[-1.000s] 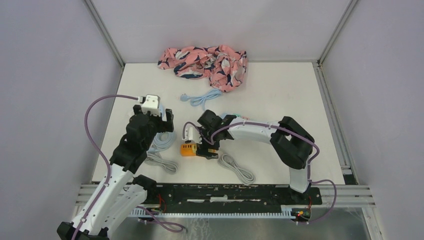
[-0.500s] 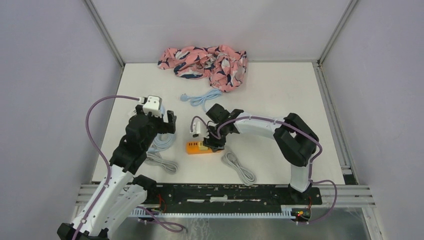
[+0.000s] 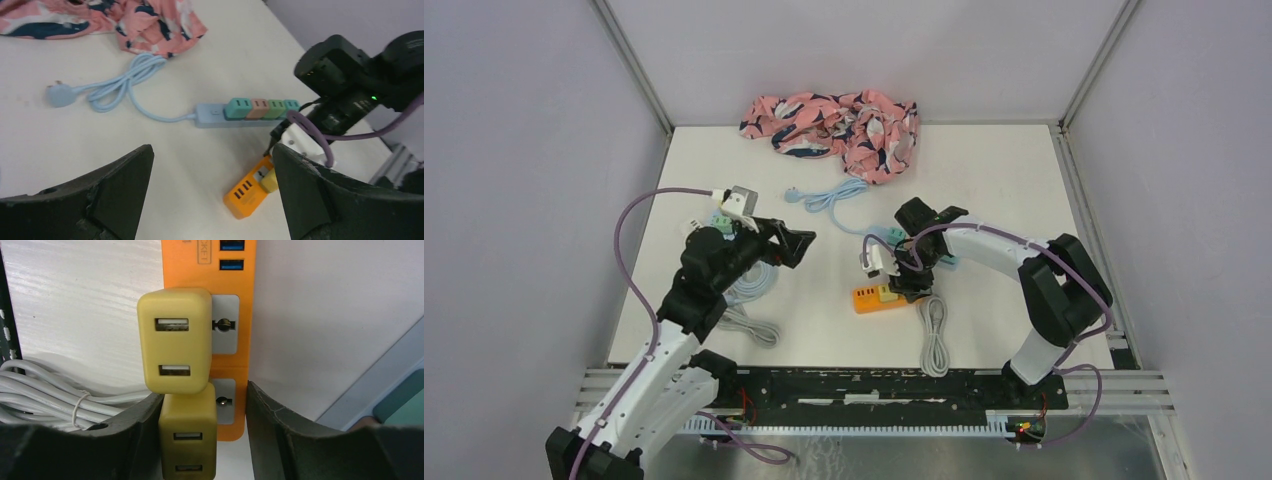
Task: Pull the plug off the socket
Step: Move the socket to the center of the board.
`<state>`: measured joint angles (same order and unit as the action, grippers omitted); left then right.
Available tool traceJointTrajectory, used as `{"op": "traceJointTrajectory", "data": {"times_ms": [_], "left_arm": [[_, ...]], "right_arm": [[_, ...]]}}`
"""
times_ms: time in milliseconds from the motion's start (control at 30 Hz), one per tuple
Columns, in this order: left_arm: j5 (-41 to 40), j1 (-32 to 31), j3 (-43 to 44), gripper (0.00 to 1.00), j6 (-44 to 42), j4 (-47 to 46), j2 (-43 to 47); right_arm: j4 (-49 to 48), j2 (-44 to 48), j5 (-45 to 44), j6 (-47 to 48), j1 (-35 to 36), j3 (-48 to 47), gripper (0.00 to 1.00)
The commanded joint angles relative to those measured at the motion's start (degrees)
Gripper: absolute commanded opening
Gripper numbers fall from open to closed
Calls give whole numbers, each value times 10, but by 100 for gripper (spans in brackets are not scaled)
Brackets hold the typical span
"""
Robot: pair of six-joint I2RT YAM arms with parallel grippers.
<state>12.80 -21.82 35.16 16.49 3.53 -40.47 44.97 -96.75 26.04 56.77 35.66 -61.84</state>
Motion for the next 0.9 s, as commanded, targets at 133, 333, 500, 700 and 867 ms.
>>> {"op": "traceJointTrajectory", "data": {"times_ms": [133, 333, 500, 700, 867], "left_arm": [[84, -77, -118, 95, 119, -277, -2], [6, -181, -184, 95, 41, -342, -17], [-2, -187, -215, 95, 21, -388, -41], [-4, -187, -214, 97, 10, -405, -74], [-19, -187, -211, 98, 17, -401, -95]], "right_arm": [[56, 7, 12, 7, -14, -25, 60], [57, 35, 14, -29, -21, -30, 84], [99, 96, 42, -41, -54, -46, 90], [114, 187, 115, -23, -88, 0, 94], [122, 233, 154, -29, -102, 27, 94]]}}
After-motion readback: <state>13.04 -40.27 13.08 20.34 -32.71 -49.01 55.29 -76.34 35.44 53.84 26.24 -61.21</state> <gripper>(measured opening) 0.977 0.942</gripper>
